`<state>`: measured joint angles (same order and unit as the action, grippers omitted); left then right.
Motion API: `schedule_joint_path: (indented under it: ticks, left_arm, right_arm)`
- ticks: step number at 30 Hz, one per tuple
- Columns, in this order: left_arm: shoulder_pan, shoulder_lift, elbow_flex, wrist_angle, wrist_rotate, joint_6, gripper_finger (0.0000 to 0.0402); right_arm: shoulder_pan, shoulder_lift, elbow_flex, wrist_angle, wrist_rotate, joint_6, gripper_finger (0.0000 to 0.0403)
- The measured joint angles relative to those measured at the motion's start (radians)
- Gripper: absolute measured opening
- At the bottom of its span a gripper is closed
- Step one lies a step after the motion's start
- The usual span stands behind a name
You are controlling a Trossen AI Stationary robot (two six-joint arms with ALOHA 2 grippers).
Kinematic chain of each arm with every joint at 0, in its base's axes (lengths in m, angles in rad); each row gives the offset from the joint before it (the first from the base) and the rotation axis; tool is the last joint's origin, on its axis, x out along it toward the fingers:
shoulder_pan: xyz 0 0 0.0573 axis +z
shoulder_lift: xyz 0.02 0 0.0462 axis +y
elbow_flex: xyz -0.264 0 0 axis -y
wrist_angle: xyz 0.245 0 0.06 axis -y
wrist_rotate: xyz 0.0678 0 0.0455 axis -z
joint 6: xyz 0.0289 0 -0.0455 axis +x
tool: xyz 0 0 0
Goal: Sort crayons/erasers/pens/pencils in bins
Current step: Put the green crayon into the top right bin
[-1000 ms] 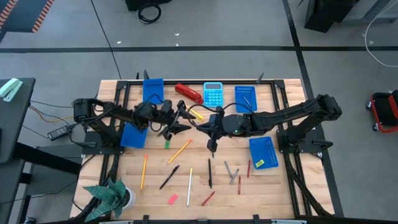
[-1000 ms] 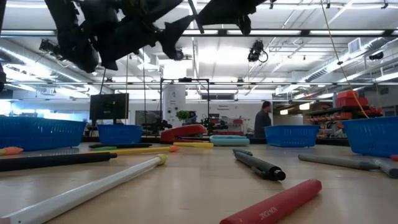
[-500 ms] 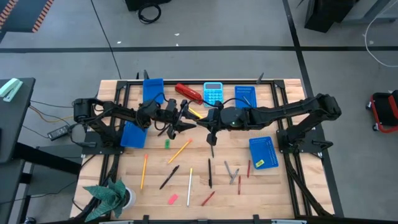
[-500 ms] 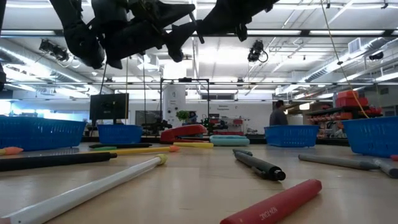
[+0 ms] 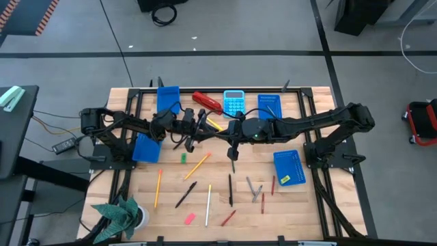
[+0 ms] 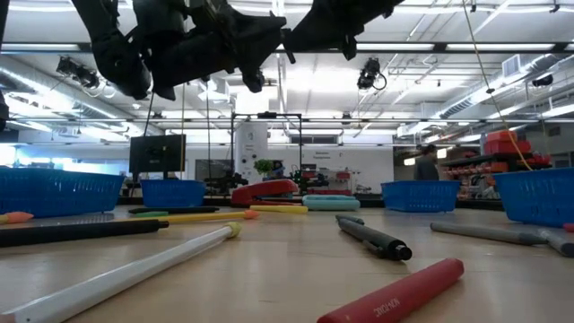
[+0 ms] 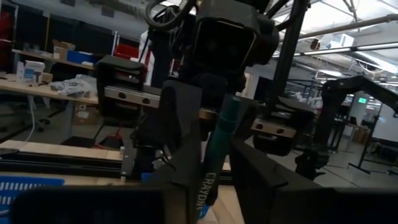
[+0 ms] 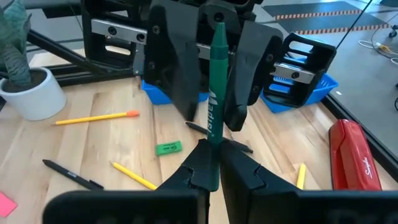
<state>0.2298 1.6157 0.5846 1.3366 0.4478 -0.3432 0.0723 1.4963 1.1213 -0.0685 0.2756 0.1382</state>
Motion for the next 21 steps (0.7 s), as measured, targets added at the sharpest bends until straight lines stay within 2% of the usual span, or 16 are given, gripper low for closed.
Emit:
schedule_joint_path:
  ticks: [6,11,16,21]
  left_arm:
    - [0.000,0.000,0.000,-0.034,-0.014,0.045,0.0036]
    - [0.004,0.000,0.000,-0.050,-0.014,0.048,0.0038]
    - [0.031,0.000,-0.001,-0.065,0.000,0.048,0.0064]
    - [0.077,0.000,-0.001,-0.121,0.027,0.035,0.0044]
  right_arm:
    - [0.000,0.000,-0.002,-0.012,0.000,0.003,0.0029]
    - [0.000,0.000,-0.002,-0.030,0.000,0.013,0.0031]
    - [0.002,0.000,-0.001,-0.097,0.008,0.045,0.0049]
    - [0.002,0.000,-0.001,-0.196,0.008,0.084,0.0074]
